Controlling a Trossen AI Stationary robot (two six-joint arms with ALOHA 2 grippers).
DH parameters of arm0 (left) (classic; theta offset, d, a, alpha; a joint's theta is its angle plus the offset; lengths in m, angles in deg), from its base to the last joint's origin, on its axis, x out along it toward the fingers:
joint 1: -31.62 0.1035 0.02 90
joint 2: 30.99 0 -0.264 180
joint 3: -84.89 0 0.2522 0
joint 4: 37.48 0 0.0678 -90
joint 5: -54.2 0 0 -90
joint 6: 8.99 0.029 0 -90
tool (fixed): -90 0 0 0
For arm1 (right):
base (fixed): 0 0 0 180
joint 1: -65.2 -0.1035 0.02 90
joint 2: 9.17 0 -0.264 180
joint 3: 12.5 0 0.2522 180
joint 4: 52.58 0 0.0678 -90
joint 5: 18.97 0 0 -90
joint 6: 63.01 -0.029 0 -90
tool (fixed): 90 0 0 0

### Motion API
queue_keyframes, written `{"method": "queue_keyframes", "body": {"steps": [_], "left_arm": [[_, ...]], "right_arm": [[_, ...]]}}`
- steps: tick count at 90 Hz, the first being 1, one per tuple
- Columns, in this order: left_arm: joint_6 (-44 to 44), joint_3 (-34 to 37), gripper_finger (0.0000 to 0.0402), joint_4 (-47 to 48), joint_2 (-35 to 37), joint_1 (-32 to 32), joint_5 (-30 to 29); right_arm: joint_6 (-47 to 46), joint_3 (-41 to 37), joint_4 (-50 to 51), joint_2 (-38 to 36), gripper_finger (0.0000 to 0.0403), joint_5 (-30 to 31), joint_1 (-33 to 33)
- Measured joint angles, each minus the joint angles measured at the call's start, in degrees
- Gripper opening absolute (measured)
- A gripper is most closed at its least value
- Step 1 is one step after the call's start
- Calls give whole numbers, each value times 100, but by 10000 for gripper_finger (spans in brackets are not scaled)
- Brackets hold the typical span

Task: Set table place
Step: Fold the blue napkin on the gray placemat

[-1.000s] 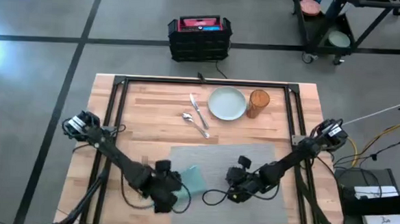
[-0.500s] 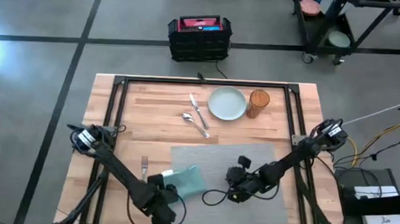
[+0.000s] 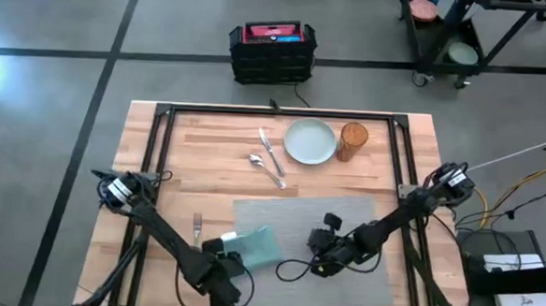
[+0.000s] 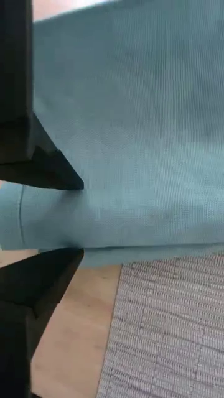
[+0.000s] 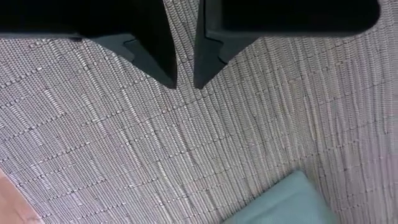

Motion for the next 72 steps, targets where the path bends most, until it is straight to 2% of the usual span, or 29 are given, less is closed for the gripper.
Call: {"method": "queue_keyframes", "body": {"steps": [24, 45, 72], "left_arm": [[-49, 122, 67, -134, 0, 0, 95], [-48, -116, 7, -120, 11, 0, 129], [-46, -476, 1, -117, 20, 0, 213]], "right_arm": [[6, -2, -82, 0, 50, 2, 0], [4, -2, -109, 0, 66, 3, 0], [4, -2, -109, 0, 78, 8, 0]]}}
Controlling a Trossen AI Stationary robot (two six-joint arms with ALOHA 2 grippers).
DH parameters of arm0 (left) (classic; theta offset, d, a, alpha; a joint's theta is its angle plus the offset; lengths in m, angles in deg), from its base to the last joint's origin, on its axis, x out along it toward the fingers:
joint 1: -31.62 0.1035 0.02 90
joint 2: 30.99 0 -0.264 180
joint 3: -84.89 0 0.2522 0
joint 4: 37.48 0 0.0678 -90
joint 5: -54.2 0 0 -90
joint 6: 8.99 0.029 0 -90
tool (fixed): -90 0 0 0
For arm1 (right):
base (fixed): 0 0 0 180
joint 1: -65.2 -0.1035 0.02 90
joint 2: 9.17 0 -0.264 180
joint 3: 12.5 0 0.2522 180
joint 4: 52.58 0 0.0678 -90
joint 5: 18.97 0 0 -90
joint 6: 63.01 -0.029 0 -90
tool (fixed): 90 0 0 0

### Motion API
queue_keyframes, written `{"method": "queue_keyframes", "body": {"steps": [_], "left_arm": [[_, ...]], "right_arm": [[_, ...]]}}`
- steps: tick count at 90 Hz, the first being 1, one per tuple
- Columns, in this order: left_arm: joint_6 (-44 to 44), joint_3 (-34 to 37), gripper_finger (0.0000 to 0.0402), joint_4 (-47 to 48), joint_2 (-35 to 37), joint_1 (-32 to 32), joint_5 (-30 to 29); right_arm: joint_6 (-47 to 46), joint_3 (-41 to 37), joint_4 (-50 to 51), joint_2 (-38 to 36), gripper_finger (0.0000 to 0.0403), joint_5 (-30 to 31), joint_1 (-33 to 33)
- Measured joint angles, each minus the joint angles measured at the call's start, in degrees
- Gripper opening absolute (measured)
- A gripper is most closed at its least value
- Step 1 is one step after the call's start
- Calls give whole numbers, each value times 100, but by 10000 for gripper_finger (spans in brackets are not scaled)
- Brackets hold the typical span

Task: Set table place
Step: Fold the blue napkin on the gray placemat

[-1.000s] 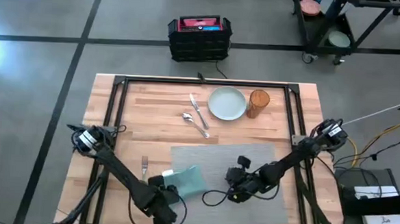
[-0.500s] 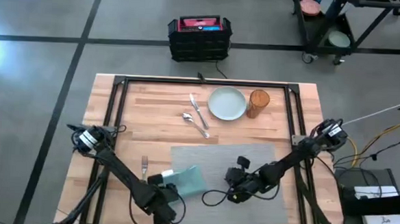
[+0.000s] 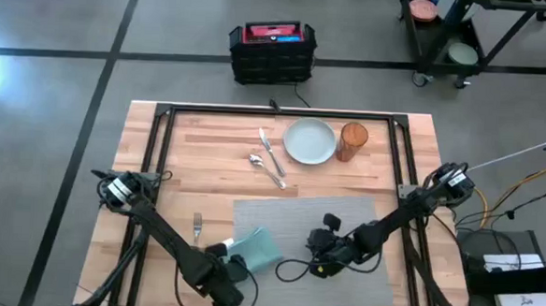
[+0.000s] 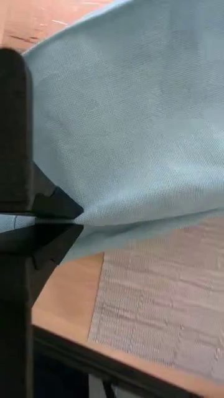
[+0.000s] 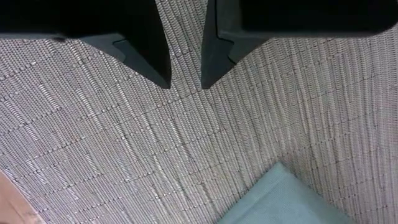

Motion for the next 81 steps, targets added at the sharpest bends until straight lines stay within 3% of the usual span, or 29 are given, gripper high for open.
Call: {"method": "queue_keyframes", "body": {"steps": [14, 25, 31, 40, 46, 64, 81], "left_arm": [[0, -38, 3, -3, 0, 7, 0], [48, -34, 1, 11, 2, 7, -7], [50, -32, 2, 16, 1, 7, -64], [57, -32, 3, 14, 2, 7, -136], [99, -30, 2, 13, 2, 7, -147], [201, -30, 3, -3, 4, 9, -228], [195, -28, 1, -18, 4, 13, -234]], "right_arm": [[69, 0, -115, 0, 74, -89, -15], [504, 119, -510, -55, 63, -845, -40], [686, 252, -1135, -61, 55, -1215, -83], [1038, 399, -2459, 221, 41, -1302, -99], [1253, 577, -2789, 551, 31, -1407, -85], [1630, 1881, -2474, 1671, 3, -1382, -90], [1651, 3020, -1823, 2581, 1, -1106, 43]]}}
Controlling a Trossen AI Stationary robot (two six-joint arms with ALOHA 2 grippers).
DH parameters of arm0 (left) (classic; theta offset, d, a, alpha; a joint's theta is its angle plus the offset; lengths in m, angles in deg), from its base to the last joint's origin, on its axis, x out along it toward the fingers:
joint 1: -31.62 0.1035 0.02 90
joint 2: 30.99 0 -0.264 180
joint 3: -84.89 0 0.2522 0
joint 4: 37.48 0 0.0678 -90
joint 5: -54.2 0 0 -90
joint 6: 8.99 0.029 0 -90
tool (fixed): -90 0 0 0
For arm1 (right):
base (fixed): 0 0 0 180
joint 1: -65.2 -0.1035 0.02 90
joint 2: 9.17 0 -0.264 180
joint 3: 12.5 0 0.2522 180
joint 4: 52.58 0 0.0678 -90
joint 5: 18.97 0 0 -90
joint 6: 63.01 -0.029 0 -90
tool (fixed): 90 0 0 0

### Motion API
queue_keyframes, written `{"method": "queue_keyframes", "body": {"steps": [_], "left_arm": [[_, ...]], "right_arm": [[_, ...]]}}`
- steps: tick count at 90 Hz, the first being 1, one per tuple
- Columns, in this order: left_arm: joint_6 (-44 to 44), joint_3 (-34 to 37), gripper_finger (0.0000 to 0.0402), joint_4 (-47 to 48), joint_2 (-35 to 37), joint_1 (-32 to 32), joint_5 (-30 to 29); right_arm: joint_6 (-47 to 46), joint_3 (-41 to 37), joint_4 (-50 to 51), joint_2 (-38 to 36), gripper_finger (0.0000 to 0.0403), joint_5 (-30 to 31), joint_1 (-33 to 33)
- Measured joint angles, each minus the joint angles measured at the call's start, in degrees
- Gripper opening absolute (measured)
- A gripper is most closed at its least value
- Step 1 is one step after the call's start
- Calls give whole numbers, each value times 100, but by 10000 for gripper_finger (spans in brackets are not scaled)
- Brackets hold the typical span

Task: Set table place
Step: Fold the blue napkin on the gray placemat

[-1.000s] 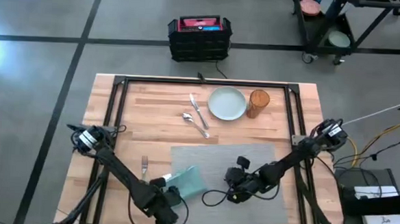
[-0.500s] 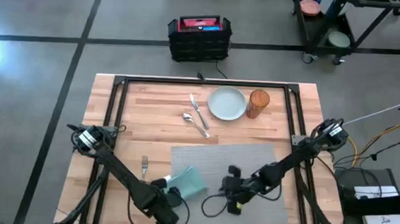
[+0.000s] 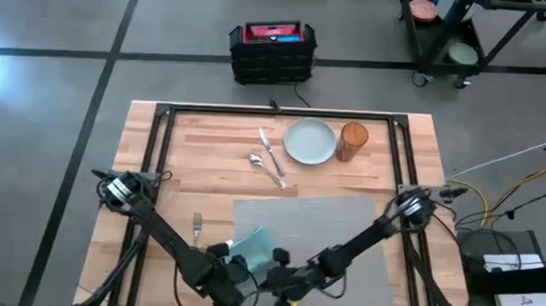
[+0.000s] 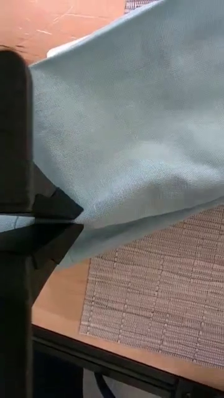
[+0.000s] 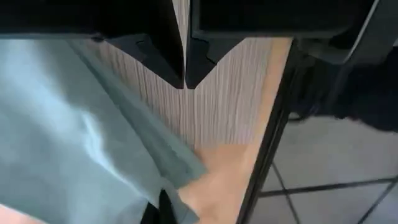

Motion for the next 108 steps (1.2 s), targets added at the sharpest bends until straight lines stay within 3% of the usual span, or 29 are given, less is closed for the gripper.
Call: {"method": "queue_keyframes", "body": {"steps": [22, 86, 108], "left_arm": [[-47, -2, 4, -160, 2, -17, 4], [-60, -9, 1, -924, 11, -17, 101], [8, -9, 24, -735, 13, -17, 100]], "right_arm": [[-130, 390, 49, 566, 0, 195, 103], [-51, 400, 234, 527, 0, 478, 138], [-51, 400, 238, 527, 0, 474, 138]]}}
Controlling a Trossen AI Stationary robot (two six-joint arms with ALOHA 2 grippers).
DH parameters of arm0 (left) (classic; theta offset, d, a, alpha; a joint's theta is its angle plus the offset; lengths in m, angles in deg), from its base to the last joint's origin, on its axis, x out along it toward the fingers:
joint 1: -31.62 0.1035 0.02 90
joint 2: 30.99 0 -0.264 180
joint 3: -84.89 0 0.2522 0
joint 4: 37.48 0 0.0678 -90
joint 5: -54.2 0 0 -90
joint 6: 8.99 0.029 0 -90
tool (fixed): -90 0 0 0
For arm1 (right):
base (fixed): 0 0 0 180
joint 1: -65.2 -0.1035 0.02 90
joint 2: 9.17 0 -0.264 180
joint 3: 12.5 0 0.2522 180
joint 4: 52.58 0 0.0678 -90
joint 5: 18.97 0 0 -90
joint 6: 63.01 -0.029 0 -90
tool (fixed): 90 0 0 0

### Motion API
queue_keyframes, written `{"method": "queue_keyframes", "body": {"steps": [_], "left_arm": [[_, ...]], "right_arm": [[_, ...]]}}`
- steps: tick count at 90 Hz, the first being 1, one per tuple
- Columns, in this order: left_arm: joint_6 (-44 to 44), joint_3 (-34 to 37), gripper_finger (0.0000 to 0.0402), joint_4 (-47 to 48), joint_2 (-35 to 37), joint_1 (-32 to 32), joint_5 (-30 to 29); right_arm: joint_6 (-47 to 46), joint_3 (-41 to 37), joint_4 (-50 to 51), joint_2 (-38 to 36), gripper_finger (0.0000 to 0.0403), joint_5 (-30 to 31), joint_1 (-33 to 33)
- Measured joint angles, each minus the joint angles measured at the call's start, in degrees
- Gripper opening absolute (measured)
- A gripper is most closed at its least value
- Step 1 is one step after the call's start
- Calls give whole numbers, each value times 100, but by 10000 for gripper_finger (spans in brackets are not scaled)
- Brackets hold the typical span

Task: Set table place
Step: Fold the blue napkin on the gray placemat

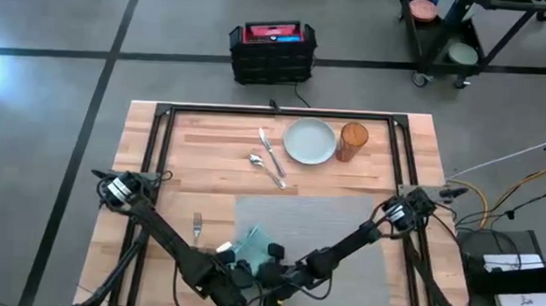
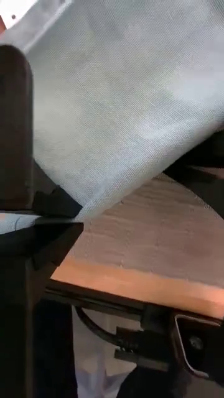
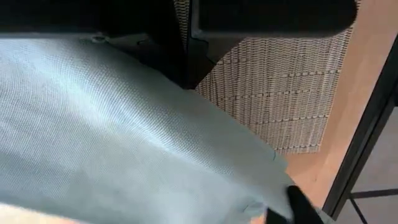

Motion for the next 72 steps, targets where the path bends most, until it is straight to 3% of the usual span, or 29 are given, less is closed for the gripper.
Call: {"method": "queue_keyframes", "body": {"steps": [20, 40, 55, 62, 72], "left_arm": [[-2, 0, 104, 136, 0, 7, 20], [-1, -155, 193, 591, 105, 44, 564], [-227, -212, 224, 1114, 441, 21, -134], [-336, -192, 228, 1376, 586, 11, -593], [-514, -177, 225, 1750, 648, 66, -784]], "right_arm": [[2, -2, 10, 0, 0, -31, 0], [63, -2, 102, -13, 0, -47, -2], [218, -2, 129, -31, 0, -274, 7], [263, -2, 166, -57, 0, -311, 7], [306, -4, 179, -76, 0, -349, -3]]}}
